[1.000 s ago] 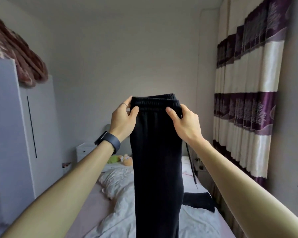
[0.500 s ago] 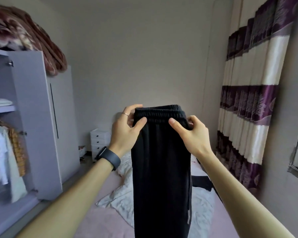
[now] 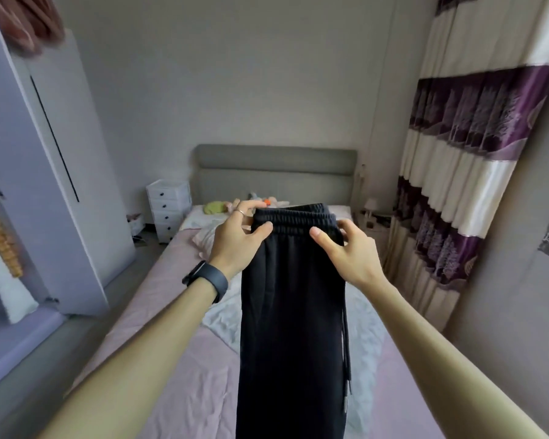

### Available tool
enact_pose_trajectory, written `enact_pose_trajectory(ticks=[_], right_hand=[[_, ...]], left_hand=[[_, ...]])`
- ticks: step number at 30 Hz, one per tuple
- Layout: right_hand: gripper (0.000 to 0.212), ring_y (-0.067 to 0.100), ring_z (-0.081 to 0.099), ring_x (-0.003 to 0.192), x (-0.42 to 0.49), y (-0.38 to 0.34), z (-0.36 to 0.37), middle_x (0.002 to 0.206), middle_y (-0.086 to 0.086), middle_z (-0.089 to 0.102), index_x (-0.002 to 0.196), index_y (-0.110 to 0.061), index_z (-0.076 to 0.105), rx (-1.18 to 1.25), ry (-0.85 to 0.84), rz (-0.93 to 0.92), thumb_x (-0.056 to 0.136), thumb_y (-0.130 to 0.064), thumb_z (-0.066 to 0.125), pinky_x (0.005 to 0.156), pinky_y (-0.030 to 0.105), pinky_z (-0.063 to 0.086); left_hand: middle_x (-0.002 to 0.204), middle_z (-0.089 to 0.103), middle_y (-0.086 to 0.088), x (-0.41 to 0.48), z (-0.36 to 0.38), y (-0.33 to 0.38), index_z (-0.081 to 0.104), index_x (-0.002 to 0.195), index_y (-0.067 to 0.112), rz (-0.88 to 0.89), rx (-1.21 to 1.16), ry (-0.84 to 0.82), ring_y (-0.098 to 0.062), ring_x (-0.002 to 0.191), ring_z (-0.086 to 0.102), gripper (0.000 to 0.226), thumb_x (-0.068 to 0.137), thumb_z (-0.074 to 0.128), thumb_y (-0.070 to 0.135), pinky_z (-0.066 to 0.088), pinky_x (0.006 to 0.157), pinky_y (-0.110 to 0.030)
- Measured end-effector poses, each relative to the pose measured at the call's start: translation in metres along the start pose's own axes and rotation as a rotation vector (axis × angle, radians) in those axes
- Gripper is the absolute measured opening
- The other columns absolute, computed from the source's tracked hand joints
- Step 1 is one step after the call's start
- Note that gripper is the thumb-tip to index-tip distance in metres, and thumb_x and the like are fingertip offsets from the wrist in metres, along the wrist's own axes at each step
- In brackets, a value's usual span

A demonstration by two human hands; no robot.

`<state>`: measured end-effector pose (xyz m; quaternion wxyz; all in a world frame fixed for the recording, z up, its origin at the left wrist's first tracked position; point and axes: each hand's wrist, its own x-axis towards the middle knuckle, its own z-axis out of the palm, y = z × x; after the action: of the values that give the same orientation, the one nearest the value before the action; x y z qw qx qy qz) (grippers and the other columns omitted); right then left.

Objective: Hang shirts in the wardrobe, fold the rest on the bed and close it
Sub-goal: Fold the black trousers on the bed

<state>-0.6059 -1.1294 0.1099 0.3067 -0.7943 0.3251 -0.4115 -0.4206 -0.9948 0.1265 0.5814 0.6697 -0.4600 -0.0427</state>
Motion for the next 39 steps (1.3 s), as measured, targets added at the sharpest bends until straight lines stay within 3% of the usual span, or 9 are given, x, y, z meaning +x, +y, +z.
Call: enact_pose_trajectory(ticks=[4, 8, 13, 18, 23, 26, 29, 32, 39], right_hand=[[0.054, 0.015, 0.064, 0.095, 0.040, 0.079, 0.063, 0.101, -0.010, 0.067, 0.103, -0.025, 0.065, -0.188, -0.103, 0.093, 0.078, -0.073, 0.063, 0.084, 0.039, 0.053], [0.043, 0.013, 0.065, 0.096, 0.066, 0.154, 0.131, 0.104, -0.012, 0.067, 0.108, -0.032, 0.063, -0.206, -0.178, 0.241, 0.081, -0.064, 0.070, 0.079, 0.033, 0.051], [0.044, 0.011, 0.067, 0.090, 0.091, 0.240, 0.207, 0.109, -0.017, 0.065, 0.116, -0.037, 0.055, -0.272, -0.289, 0.440, 0.083, -0.062, 0.069, 0.077, 0.035, 0.056], [0.046, 0.009, 0.066, 0.090, 0.133, 0.311, 0.264, 0.102, -0.025, 0.058, 0.116, -0.040, 0.056, -0.394, -0.325, 0.511, 0.084, -0.074, 0.054, 0.067, 0.032, 0.053], [0.039, 0.001, 0.062, 0.080, 0.184, 0.402, 0.338, 0.098, -0.016, 0.066, 0.121, -0.033, 0.059, -0.275, -0.271, 0.604, 0.092, -0.058, 0.059, 0.067, 0.024, 0.054], [0.048, 0.009, 0.064, 0.100, 0.196, 0.459, 0.380, 0.129, -0.007, 0.064, 0.141, -0.029, 0.048, -0.198, -0.202, 0.660, 0.098, -0.047, 0.057, 0.087, 0.031, 0.055], [0.054, 0.019, 0.059, 0.119, 0.174, 0.495, 0.407, 0.146, -0.003, 0.050, 0.149, -0.030, 0.041, -0.279, -0.255, 0.658, 0.099, -0.045, 0.052, 0.103, 0.039, 0.048], [0.050, 0.015, 0.052, 0.128, 0.104, 0.509, 0.417, 0.150, -0.010, 0.045, 0.147, -0.035, 0.041, -0.327, -0.378, 0.640, 0.099, -0.043, 0.052, 0.102, 0.030, 0.044], [0.054, 0.016, 0.003, 0.154, -0.093, 0.479, 0.414, 0.168, -0.008, 0.005, 0.152, -0.039, 0.035, -0.541, -0.590, 0.563, 0.100, -0.049, 0.049, 0.121, 0.032, 0.026]], left_hand=[[0.104, 0.068, 0.015, 0.042, 0.037, -0.100, 0.057, 0.102, 0.053, -0.120, 0.046, -0.091, -0.003, 0.082, 0.065, 0.032, 0.084, 0.074, 0.031, 0.056, 0.079, -0.028], [0.106, 0.067, 0.011, 0.083, 0.076, -0.208, 0.057, 0.099, 0.049, -0.280, 0.050, -0.229, -0.010, 0.086, 0.067, 0.035, 0.084, 0.075, 0.024, 0.058, 0.080, -0.035], [0.106, 0.069, 0.012, 0.109, 0.125, -0.333, 0.058, 0.101, 0.046, -0.419, 0.105, -0.340, 0.008, 0.082, 0.063, 0.031, 0.086, 0.074, 0.025, 0.053, 0.067, -0.014], [0.095, 0.061, 0.021, 0.147, 0.169, -0.423, 0.049, 0.115, 0.051, -0.433, 0.244, -0.438, -0.007, 0.091, 0.065, 0.026, 0.094, 0.062, 0.043, 0.058, 0.076, -0.037], [0.118, 0.066, 0.000, 0.195, 0.229, -0.524, 0.052, 0.126, 0.039, -0.469, 0.292, -0.439, -0.019, 0.104, 0.063, 0.030, 0.097, 0.059, 0.038, 0.054, 0.086, -0.035], [0.138, 0.058, -0.001, 0.208, 0.261, -0.587, 0.047, 0.141, 0.030, -0.494, 0.260, -0.419, -0.020, 0.121, 0.058, 0.045, 0.098, 0.059, 0.034, 0.045, 0.092, -0.025], [0.145, 0.050, -0.001, 0.187, 0.272, -0.633, 0.040, 0.148, 0.025, -0.513, 0.270, -0.451, -0.020, 0.129, 0.052, 0.054, 0.098, 0.057, 0.036, 0.041, 0.094, -0.023], [0.150, 0.041, 0.001, 0.123, 0.265, -0.662, 0.038, 0.150, 0.029, -0.551, 0.286, -0.545, -0.016, 0.132, 0.048, 0.055, 0.098, 0.057, 0.034, 0.040, 0.099, -0.022], [0.144, 0.042, 0.005, -0.080, 0.215, -0.644, 0.033, 0.151, 0.030, -0.808, 0.280, -0.592, -0.009, 0.120, 0.053, 0.058, 0.098, 0.054, 0.035, 0.047, 0.093, -0.021]])
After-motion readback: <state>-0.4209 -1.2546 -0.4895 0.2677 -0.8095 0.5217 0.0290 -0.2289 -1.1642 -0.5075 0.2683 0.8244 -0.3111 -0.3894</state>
